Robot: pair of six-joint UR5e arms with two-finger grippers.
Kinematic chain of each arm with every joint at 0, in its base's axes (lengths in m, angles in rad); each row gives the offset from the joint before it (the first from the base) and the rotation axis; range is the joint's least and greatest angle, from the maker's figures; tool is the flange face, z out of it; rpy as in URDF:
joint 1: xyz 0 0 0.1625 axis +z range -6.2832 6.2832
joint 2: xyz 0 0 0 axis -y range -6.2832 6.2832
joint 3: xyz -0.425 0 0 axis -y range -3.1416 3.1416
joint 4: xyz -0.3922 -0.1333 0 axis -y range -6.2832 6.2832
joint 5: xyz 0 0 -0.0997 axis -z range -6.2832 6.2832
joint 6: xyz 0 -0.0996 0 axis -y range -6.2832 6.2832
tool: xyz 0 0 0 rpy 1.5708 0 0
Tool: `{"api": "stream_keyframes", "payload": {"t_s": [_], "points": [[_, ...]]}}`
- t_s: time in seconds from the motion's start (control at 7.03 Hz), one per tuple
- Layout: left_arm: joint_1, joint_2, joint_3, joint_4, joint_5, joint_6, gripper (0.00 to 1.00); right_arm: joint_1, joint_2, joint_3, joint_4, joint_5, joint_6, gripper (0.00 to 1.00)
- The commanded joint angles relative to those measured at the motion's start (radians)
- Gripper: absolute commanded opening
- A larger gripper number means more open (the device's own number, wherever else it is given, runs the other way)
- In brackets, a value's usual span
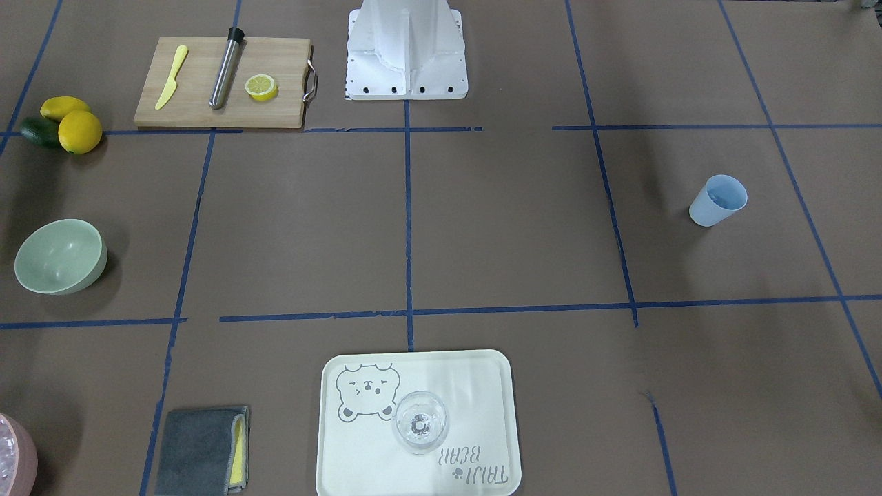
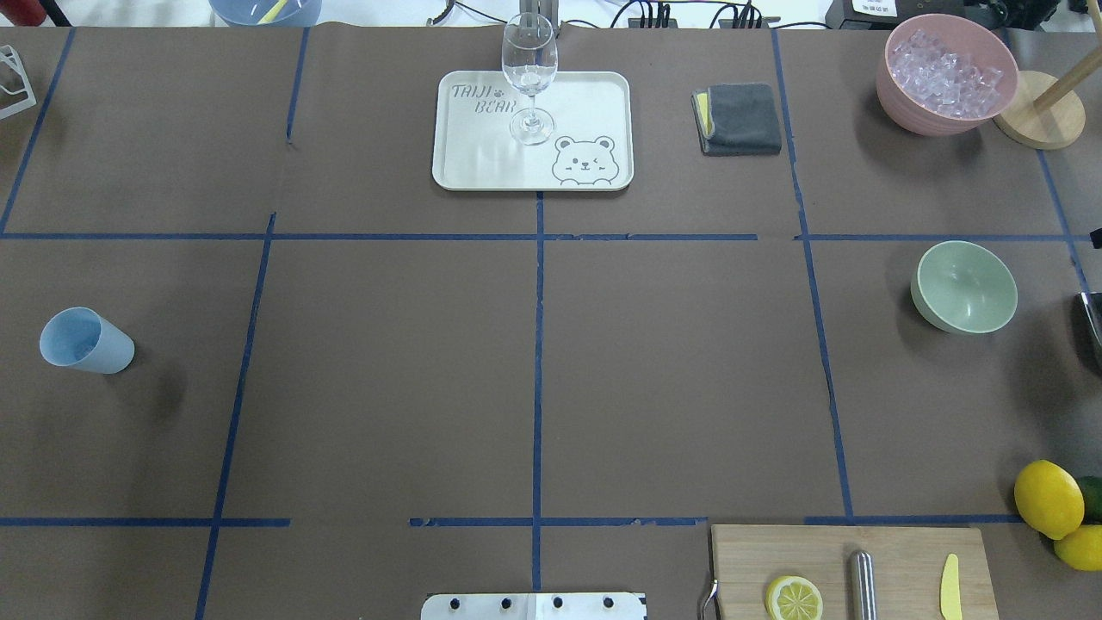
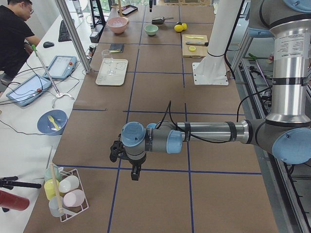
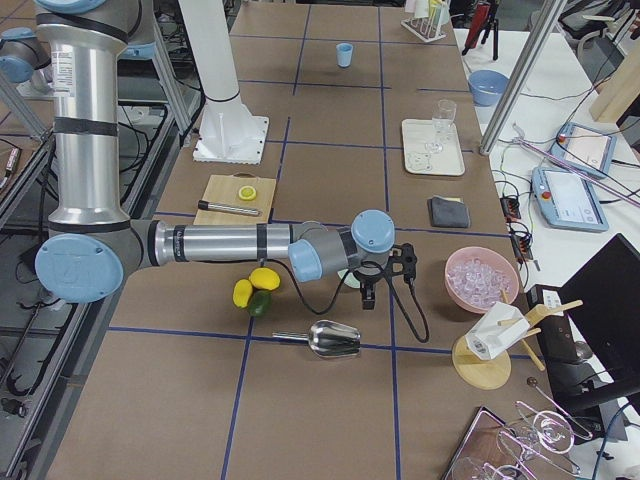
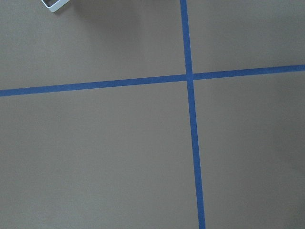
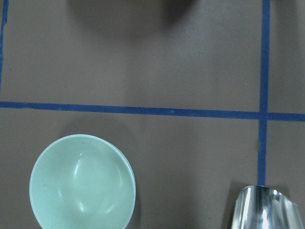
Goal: Pour ice into bowl
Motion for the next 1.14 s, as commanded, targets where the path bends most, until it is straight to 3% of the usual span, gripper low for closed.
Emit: {"api": "stream_keyframes", "payload": {"t_s": [0.0,0.14,0.28,0.85,1.0], "points": [[0.0,0.0,-0.007,-0.001,0.0,0.001,1.0,-0.148,0.033,-0.061,0.183,-0.102,0.209,1.0],[-0.002,0.0,-0.007,-0.001,0.0,0.001,1.0,-0.205,0.039,-0.088,0.256,-0.163,0.286,1.0],[0.0,0.0,-0.007,-0.001,0.0,0.001,1.0,-0.215,0.039,-0.13,0.296,-0.164,0.289,1.0],[0.0,0.0,-0.011,-0.002,0.0,0.003,1.0,-0.224,0.003,-0.161,0.315,-0.154,0.289,0.98],[0.0,0.0,-0.011,-0.002,0.0,0.003,1.0,-0.245,-0.009,-0.164,0.36,-0.154,0.293,0.86]]}}
